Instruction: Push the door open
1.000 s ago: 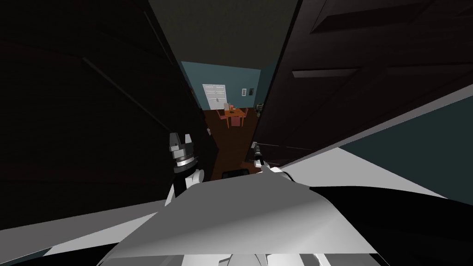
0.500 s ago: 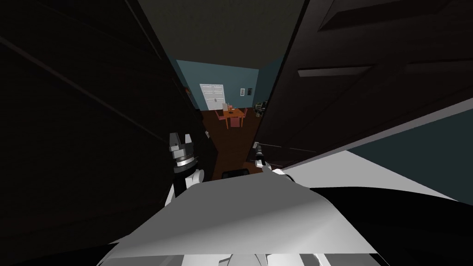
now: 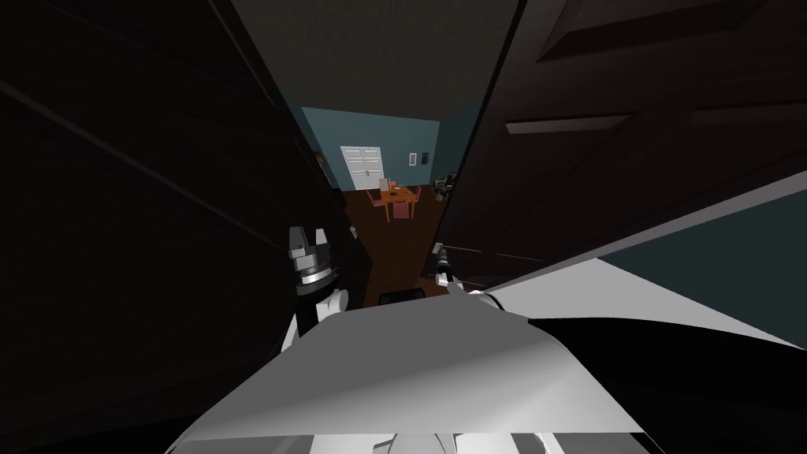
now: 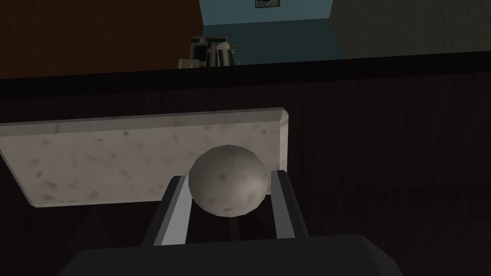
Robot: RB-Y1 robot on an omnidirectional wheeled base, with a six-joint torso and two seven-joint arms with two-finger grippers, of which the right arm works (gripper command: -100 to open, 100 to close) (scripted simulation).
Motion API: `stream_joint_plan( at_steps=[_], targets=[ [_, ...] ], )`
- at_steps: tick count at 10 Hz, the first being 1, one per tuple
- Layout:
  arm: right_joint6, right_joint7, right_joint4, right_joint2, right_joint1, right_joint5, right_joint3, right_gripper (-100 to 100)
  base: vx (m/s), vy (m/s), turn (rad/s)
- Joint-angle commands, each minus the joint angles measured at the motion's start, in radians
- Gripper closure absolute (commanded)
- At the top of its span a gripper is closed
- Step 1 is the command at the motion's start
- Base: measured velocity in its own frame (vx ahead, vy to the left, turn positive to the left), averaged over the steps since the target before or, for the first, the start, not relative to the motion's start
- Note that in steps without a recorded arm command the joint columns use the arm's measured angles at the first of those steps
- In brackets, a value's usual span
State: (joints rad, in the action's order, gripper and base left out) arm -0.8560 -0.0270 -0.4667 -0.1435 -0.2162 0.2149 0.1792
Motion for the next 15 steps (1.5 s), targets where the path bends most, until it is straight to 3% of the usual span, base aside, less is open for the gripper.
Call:
stream_joint_plan(
  at_steps=[1, 9, 15],
  targets=[
    [0.022, -0.005, -0.050, -0.005, 0.022, 0.004, 0.008, 100, 0.103, 0.042, -0.032],
    [0.008, -0.019, -0.024, -0.018, 0.014, 0.032, 0.054, 100, 0.139, 0.024, -0.035],
    [0.004, -0.043, -0.015, -0.034, 0.019, 0.072, 0.112, 100, 0.172, 0.016, -0.041]
  ],
)
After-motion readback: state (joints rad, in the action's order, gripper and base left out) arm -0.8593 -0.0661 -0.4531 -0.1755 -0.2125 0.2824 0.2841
